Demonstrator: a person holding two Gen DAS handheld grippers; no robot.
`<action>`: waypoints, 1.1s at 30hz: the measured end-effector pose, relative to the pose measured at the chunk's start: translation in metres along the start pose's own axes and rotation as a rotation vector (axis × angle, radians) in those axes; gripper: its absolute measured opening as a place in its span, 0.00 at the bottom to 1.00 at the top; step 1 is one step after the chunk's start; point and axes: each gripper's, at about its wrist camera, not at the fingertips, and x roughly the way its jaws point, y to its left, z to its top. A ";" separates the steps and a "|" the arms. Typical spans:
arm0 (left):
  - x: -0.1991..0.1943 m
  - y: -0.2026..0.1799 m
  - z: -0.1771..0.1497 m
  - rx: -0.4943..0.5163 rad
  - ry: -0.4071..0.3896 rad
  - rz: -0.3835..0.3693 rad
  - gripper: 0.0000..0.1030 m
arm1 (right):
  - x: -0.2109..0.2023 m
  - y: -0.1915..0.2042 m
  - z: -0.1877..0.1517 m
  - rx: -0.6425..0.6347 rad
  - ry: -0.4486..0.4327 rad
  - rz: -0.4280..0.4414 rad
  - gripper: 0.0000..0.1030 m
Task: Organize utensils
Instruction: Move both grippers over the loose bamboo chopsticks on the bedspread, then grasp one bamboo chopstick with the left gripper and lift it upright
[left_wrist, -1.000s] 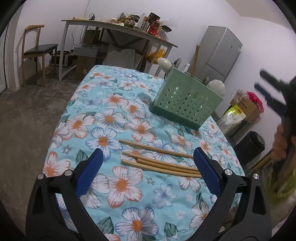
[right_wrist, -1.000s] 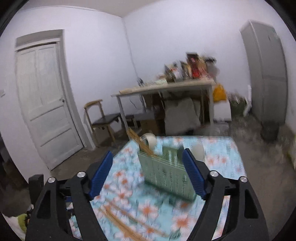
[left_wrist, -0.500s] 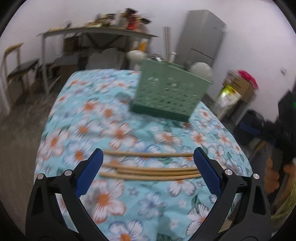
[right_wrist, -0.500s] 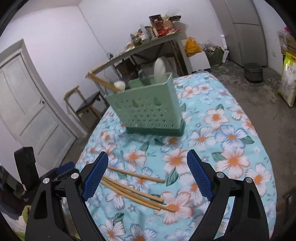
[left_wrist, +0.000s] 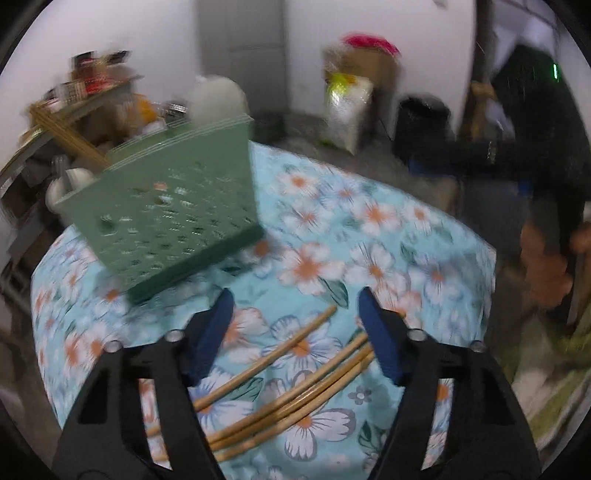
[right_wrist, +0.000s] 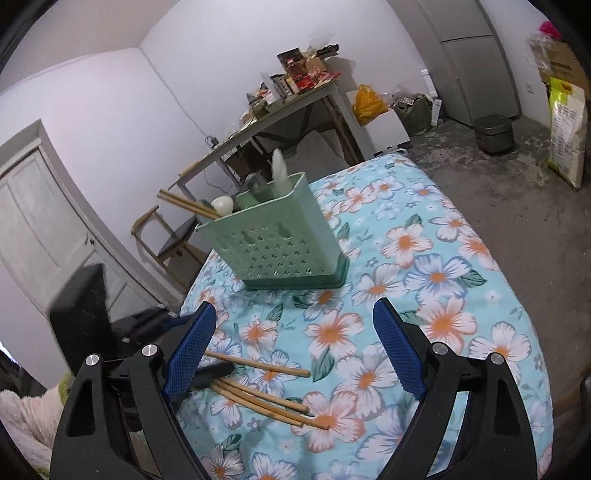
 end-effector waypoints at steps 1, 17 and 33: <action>0.005 -0.002 0.000 0.014 0.024 -0.023 0.52 | -0.001 -0.003 0.000 0.007 -0.002 0.002 0.82; 0.071 -0.003 -0.015 0.161 0.272 -0.118 0.15 | -0.005 -0.023 -0.002 0.067 -0.018 0.024 0.82; -0.007 0.010 0.009 0.252 0.040 0.083 0.05 | -0.010 -0.005 -0.001 0.023 -0.028 0.037 0.82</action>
